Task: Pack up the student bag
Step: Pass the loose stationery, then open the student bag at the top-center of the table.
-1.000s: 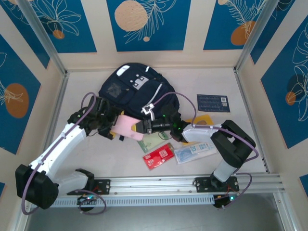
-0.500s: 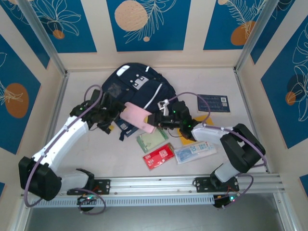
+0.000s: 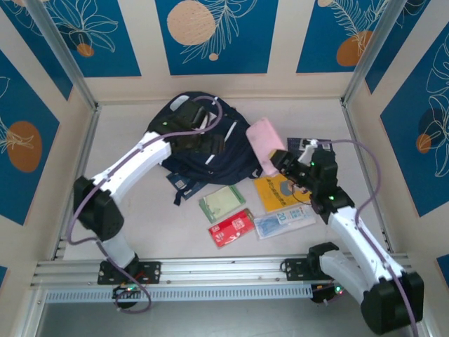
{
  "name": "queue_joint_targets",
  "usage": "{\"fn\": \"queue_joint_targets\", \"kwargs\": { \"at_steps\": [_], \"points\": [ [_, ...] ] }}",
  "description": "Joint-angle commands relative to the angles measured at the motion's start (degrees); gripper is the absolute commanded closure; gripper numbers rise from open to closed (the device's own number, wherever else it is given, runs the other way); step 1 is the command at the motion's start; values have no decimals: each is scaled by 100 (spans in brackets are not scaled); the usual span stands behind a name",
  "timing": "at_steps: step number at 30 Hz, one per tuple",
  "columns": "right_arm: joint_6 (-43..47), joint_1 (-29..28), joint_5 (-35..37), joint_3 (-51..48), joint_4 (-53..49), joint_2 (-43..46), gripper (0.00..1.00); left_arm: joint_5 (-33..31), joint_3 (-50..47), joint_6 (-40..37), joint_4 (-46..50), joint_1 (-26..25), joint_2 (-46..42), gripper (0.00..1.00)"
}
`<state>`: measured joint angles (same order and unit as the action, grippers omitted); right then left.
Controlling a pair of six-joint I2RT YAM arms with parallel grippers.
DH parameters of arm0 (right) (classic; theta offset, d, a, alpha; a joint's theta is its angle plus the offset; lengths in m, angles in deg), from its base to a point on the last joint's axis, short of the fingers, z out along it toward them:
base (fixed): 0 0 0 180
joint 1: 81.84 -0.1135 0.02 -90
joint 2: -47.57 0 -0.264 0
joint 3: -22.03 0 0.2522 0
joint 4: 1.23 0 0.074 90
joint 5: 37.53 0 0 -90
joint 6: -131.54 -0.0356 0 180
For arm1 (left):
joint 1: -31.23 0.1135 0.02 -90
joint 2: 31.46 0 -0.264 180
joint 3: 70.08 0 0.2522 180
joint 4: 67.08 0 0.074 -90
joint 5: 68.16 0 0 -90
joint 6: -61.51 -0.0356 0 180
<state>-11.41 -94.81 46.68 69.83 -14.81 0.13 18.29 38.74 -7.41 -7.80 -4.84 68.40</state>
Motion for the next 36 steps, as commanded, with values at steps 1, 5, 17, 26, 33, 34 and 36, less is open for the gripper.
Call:
{"fn": "queue_joint_targets", "kwargs": {
  "at_steps": [1,5,17,26,33,34,36],
  "points": [
    [120,418,298,-113,-825,512,72,-160,648,-1367,170,-91,698,4],
    [-20,835,-32,-287,-905,752,72,-198,1293,-1669,135,-115,1425,4],
    [-128,1313,-627,-653,-837,964,71,-391,2927,-1566,502,-98,3109,5],
    [-228,1324,-749,-733,-648,897,70,-199,3018,-1361,440,-86,3557,18],
    [-305,1206,-936,-785,-411,773,71,86,3198,-996,531,102,3345,89],
    [-297,1141,-919,-764,-389,752,71,126,3214,-1011,569,124,3210,98],
    [-272,1017,-853,-725,-395,707,71,84,3194,-1003,626,170,2908,100]
  ]
}}
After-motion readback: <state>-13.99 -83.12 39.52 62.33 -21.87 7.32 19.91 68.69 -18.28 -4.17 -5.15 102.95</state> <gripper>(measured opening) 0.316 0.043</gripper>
